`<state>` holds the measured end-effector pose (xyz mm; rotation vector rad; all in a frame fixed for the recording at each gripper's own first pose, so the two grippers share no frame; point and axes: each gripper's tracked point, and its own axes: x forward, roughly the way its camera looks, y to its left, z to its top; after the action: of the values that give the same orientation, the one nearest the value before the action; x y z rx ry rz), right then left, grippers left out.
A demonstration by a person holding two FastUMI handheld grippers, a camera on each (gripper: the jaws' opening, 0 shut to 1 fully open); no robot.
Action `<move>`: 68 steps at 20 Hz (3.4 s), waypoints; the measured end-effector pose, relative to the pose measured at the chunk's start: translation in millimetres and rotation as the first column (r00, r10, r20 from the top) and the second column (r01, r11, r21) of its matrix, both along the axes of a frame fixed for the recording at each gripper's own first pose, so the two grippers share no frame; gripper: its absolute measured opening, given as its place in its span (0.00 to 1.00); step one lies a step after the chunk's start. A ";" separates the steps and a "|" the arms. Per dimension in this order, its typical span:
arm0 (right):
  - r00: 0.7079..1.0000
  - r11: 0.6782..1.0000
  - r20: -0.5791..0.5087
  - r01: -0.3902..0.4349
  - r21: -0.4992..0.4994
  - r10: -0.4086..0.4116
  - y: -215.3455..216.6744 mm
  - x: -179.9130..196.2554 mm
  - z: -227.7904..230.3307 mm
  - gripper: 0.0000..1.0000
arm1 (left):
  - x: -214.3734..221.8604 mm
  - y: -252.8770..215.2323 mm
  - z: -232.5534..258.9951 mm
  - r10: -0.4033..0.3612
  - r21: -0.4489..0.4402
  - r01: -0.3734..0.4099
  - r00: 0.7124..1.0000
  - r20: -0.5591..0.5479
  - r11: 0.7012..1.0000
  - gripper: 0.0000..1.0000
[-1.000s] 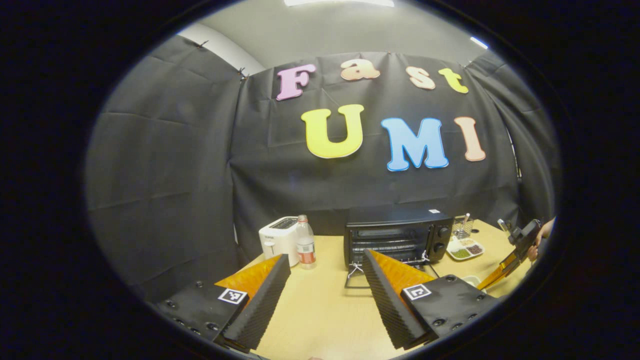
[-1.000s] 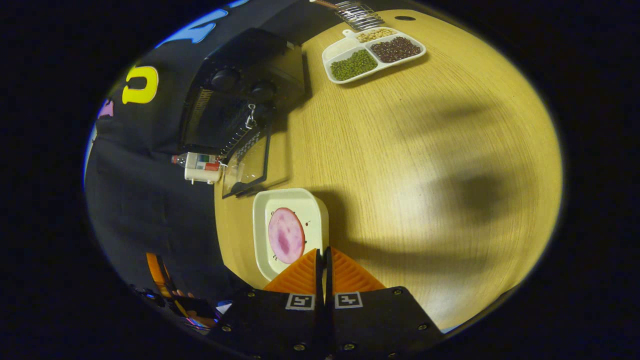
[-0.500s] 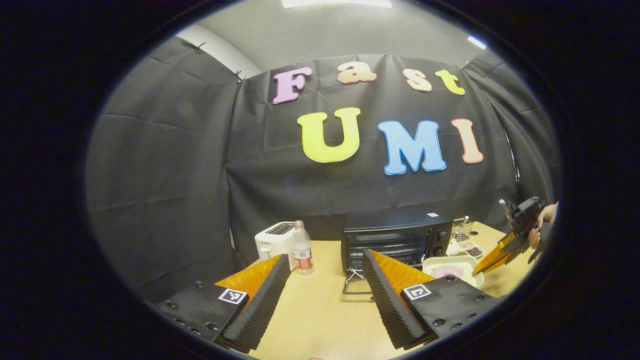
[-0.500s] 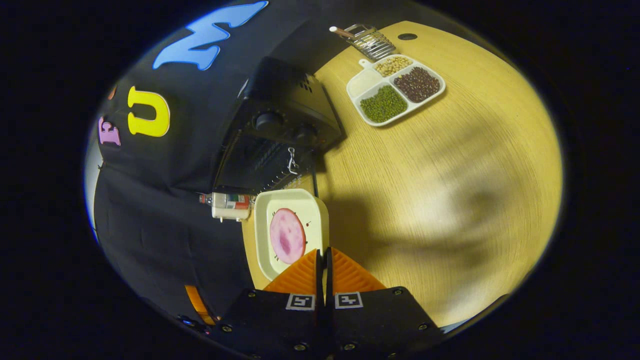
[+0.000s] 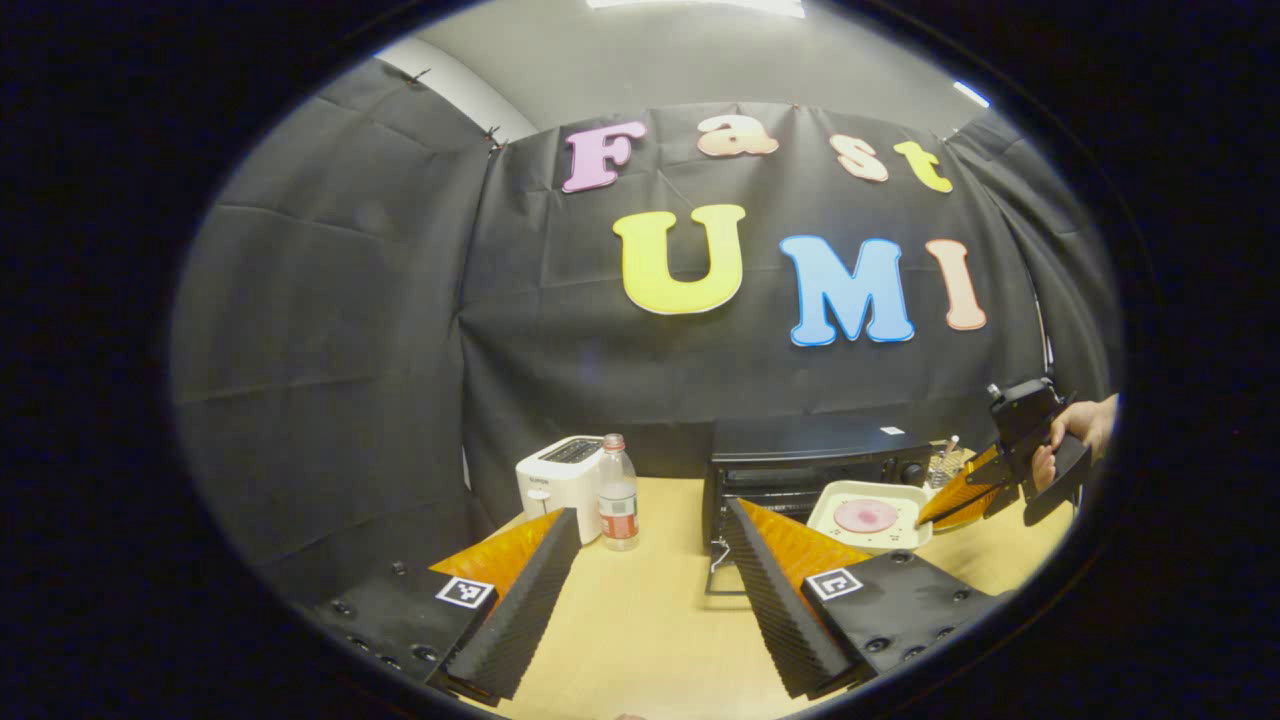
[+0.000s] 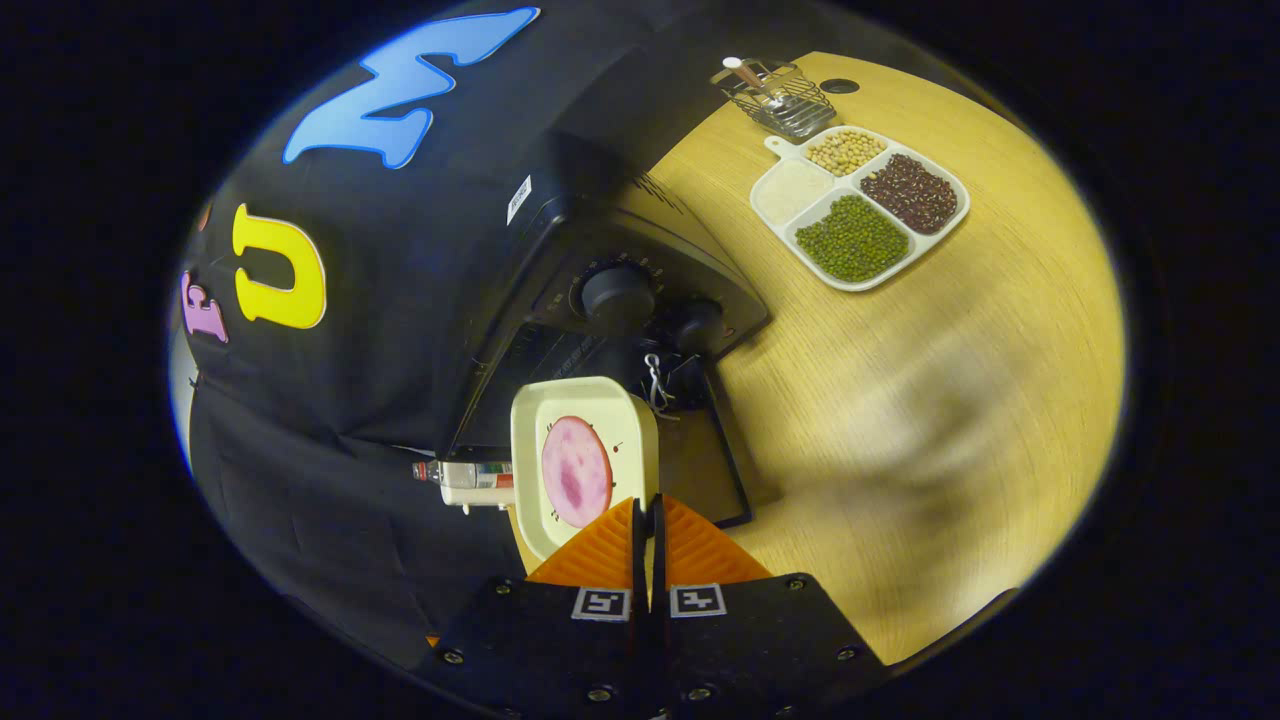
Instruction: Open the electric oven with the left hand, put the food in, and close the electric oven.
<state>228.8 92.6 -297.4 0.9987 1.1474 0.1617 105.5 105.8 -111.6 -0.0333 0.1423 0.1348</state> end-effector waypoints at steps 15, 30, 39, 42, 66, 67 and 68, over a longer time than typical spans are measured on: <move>0.930 0.931 0.018 0.366 -0.006 -0.366 71.1 66.6 -27.5 0.01 | 13.9 75.3 -24.1 0.051 0.026 -0.050 0.997 -0.053 0.998 1.00; 0.792 0.788 -0.013 0.609 0.089 -0.611 91.1 101.0 -26.4 0.12 | 3.4 84.0 -31.5 0.057 0.042 -0.053 0.995 -0.084 0.998 1.00; 0.853 0.846 0.040 0.508 0.164 -0.520 86.9 58.1 10.8 0.97 | 12.4 43.9 -20.1 -0.009 0.019 0.010 0.998 -0.055 1.000 0.91; 0.881 0.882 0.103 0.444 0.157 -0.462 74.1 31.9 28.3 0.97 | 15.1 18.2 -20.1 -0.057 0.000 0.057 0.997 -0.047 0.998 1.00; 0.694 0.687 0.684 0.386 -0.615 0.223 -144.2 -129.7 101.5 0.98 | 39.8 -208.9 -196.6 -0.438 -0.332 0.315 0.797 -0.416 0.889 1.00; 0.696 0.662 0.677 0.394 -0.638 0.238 -150.8 -134.8 102.2 0.98 | 42.7 -212.7 -204.6 -0.436 -0.323 0.316 0.788 -0.435 0.892 0.95; 0.698 0.637 0.670 0.401 -0.658 0.252 -156.3 -139.2 103.1 0.98 | 46.6 -216.3 -213.1 -0.435 -0.313 0.318 0.778 -0.454 0.895 0.95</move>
<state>89.6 -63.7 -194.2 0.1204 0.3160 -0.0369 152.1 -110.5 -324.7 -0.1901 0.7014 -0.2884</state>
